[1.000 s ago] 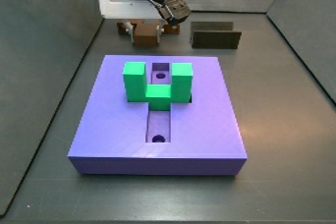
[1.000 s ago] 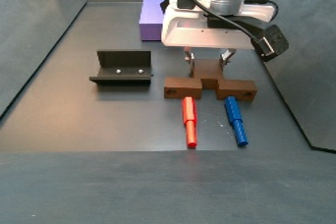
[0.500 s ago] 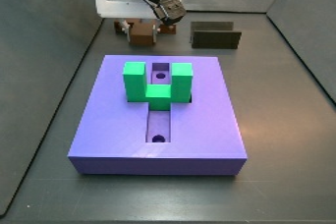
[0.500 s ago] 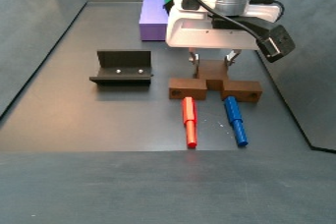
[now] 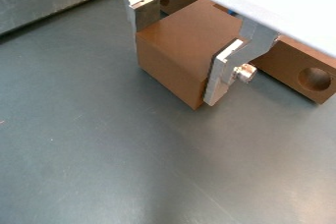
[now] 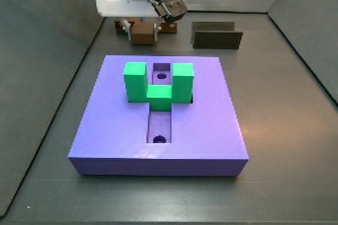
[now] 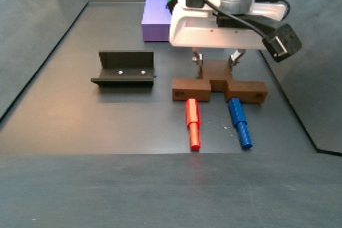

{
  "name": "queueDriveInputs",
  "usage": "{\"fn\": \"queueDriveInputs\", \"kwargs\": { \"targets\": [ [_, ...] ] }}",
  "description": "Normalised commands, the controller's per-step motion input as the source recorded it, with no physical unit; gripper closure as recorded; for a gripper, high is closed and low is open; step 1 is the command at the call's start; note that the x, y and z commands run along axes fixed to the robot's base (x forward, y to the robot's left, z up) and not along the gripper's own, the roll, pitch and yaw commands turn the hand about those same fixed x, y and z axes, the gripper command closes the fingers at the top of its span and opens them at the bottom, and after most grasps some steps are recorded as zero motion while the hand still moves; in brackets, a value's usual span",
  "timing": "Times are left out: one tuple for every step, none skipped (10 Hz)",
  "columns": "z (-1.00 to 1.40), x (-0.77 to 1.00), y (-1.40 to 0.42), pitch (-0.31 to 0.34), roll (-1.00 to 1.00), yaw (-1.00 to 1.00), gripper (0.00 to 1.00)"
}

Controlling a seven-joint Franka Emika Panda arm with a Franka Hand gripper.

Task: Pick up the brown object. Move up. Place the brown object on the fixture. Regrasp the brown object. Move to above the board. Insert the brown object.
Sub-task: Pick up the brown object, then move up, then place the brown object on the fixture.

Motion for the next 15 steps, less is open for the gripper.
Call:
{"fn": "queueDriveInputs", "kwargs": {
  "targets": [
    [0.0, 0.0, 0.0, 0.0, 0.0, 0.0, 1.0],
    [0.0, 0.0, 0.0, 0.0, 0.0, 0.0, 1.0],
    [0.0, 0.0, 0.0, 0.0, 0.0, 0.0, 1.0],
    [0.0, 0.0, 0.0, 0.0, 0.0, 0.0, 1.0],
    [0.0, 0.0, 0.0, 0.0, 0.0, 0.0, 1.0],
    [0.83, 0.0, 0.0, 0.0, 0.0, 0.0, 1.0],
    [0.78, 0.04, -0.02, 0.01, 0.0, -0.05, 1.0],
    [0.59, 0.0, -0.02, 0.04, 0.01, -0.06, 1.0],
    [0.23, 0.02, 0.0, 0.0, 0.02, -0.03, 1.0],
    [0.0, 0.0, -0.02, 0.0, 0.0, 0.0, 1.0],
    [-0.05, 0.0, 0.0, -0.04, -0.05, 0.0, 1.0],
    [-0.07, 0.0, 0.0, -0.069, -0.15, 0.0, 1.0],
    [-0.07, -0.01, -0.01, -0.149, -0.07, 0.0, 1.0],
    [0.0, 0.0, 0.0, -0.203, -0.26, 0.0, 1.0],
    [0.07, 0.52, 0.0, 0.0, -0.43, 0.0, 1.0]
  ]
}}
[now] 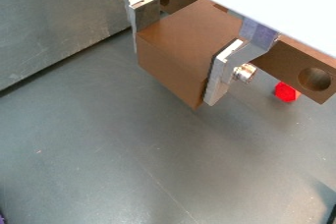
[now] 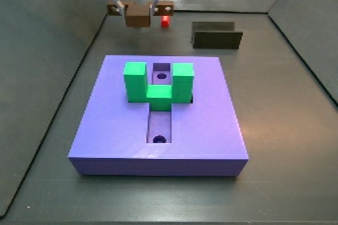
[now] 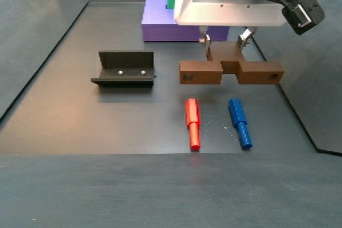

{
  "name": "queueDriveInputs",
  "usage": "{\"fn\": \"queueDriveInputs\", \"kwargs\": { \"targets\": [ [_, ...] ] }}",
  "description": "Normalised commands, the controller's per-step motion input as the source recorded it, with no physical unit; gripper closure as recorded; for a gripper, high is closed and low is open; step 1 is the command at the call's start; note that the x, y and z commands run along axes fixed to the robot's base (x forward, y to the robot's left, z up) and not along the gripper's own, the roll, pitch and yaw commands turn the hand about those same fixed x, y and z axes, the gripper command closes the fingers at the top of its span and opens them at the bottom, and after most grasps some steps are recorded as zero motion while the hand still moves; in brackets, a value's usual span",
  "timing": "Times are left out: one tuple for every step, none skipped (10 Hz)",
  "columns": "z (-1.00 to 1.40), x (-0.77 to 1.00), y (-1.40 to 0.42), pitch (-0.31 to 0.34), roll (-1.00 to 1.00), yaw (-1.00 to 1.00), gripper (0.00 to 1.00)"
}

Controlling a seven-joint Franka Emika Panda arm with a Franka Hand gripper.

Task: Pick up the brown object. Move up. Place the brown object on the fixture. Regrasp the brown object. Move to above the board. Insert the brown object.
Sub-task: Place the brown object on the fixture.

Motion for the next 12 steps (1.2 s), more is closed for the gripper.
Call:
{"fn": "queueDriveInputs", "kwargs": {
  "targets": [
    [0.24, 0.75, -0.1, 0.0, -0.6, 0.0, 1.0],
    [0.38, 0.77, -0.09, 0.0, -0.77, -0.04, 1.0],
    [0.44, 0.84, -0.1, 0.009, -0.81, -0.09, 1.0],
    [0.45, 0.93, -0.11, 0.131, -0.85, -0.17, 1.0],
    [0.45, 0.91, -0.11, 0.146, -0.87, -0.2, 1.0],
    [0.35, 0.9, -0.07, 0.151, -0.87, -0.23, 1.0],
    [0.02, 0.93, 0.0, 0.071, -0.76, -0.18, 1.0],
    [0.0, 0.93, 0.0, 0.103, -0.68, -0.18, 1.0],
    [0.02, 0.93, 0.0, 0.049, -0.71, -0.19, 1.0],
    [0.1, 0.92, 0.0, 0.009, -0.8, -0.16, 1.0],
    [0.2, 0.86, 0.0, 0.0, -0.88, -0.12, 1.0],
    [0.21, 0.81, 0.0, -0.063, -0.87, -0.08, 1.0]
  ]
}}
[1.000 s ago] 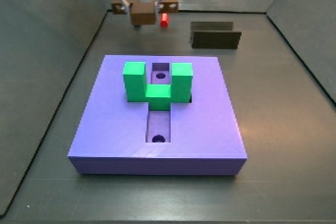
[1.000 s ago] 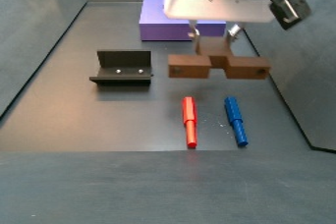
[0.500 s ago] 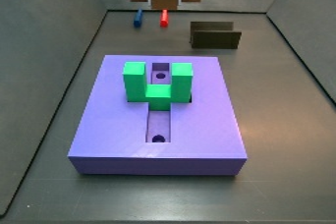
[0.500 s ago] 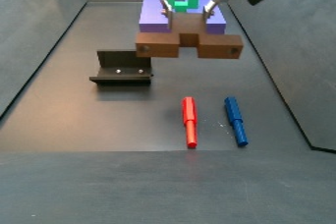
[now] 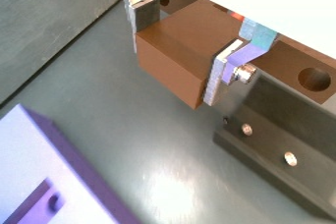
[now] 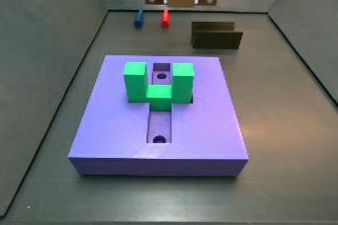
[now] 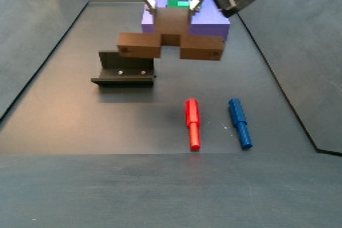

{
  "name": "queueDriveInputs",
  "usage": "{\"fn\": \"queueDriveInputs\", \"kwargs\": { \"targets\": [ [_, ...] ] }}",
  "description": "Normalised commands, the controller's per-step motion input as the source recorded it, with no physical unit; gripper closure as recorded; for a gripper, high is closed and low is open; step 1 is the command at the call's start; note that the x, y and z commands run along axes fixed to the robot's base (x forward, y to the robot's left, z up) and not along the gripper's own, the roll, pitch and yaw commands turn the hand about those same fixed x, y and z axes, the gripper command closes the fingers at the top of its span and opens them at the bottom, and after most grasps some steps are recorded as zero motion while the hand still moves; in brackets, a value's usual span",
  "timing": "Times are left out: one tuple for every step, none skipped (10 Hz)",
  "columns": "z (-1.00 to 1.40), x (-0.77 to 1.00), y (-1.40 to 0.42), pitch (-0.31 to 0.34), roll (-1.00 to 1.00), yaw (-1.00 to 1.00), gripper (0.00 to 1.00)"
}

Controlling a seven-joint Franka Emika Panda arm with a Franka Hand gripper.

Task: Pick up the brown object. Move up. Place the brown object on the fixture. Regrasp the brown object. Move to above the board. Insert the brown object.
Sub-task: Place the brown object on the fixture.

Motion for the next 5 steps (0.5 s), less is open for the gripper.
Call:
{"fn": "queueDriveInputs", "kwargs": {
  "targets": [
    [0.1, 0.9, 0.0, 0.0, -0.84, -0.13, 1.0],
    [0.06, 0.92, 0.0, 0.0, -0.85, -0.14, 1.0],
    [0.0, 0.94, 0.0, 0.0, -0.83, -0.19, 1.0],
    [0.0, 0.93, 0.0, 0.0, -0.82, -0.21, 1.0],
    [0.0, 0.93, 0.0, 0.0, -0.83, -0.21, 1.0]
  ]
}}
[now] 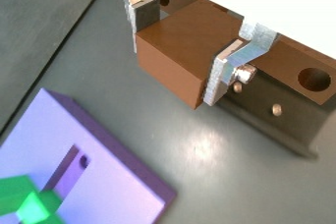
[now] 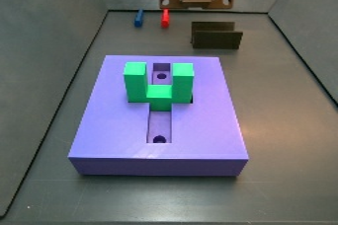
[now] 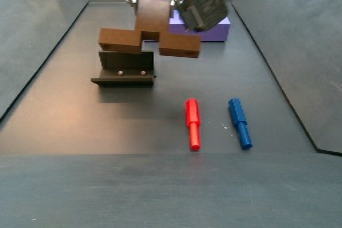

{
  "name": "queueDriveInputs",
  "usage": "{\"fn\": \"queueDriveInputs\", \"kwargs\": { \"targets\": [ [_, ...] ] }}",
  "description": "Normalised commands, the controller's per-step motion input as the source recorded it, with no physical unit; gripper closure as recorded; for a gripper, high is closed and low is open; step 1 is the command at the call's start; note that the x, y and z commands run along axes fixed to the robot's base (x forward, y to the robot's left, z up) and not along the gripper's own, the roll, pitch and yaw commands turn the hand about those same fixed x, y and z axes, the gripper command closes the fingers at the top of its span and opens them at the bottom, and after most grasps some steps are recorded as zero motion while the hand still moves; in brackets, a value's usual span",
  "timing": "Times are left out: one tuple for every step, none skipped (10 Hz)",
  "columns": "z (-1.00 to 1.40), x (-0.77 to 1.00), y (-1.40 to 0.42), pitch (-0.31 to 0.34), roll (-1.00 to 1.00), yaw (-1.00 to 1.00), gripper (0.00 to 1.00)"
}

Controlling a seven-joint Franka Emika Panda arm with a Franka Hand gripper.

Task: Pick up the brown object. Move up. Place the brown object on the fixture. Regrasp the brown object. Move to above the board. Insert the brown object.
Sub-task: Place the brown object on the fixture.

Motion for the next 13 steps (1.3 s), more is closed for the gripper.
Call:
{"fn": "queueDriveInputs", "kwargs": {
  "targets": [
    [0.0, 0.91, 0.0, 0.0, -0.81, -0.19, 1.0],
    [-0.04, 0.89, 0.0, -0.049, -0.71, -0.13, 1.0],
    [-0.19, 0.91, 0.04, -0.037, -0.52, -0.05, 1.0],
    [-0.45, 1.0, 0.11, 0.197, 0.0, 0.0, 1.0],
    [-0.42, 1.0, 0.15, 0.18, 0.03, 0.03, 1.0],
    [-0.36, 1.0, 0.13, 0.231, 0.09, 0.13, 1.0],
    [-0.34, 1.0, 0.07, 0.234, 0.04, 0.23, 1.0],
    [-0.34, 1.0, 0.02, 0.2, 0.0, 0.25, 1.0],
    [-0.39, 0.95, 0.0, 0.134, 0.0, 0.2, 1.0],
    [-0.4, 0.81, 0.01, 0.017, -0.12, 0.12, 1.0],
    [-0.37, 0.8, 0.02, 0.0, -0.13, 0.1, 1.0],
    [-0.34, 0.74, 0.0, 0.0, -0.11, 0.01, 1.0],
    [-0.28, 0.31, 0.05, 0.0, 0.0, 0.14, 1.0]
  ]
}}
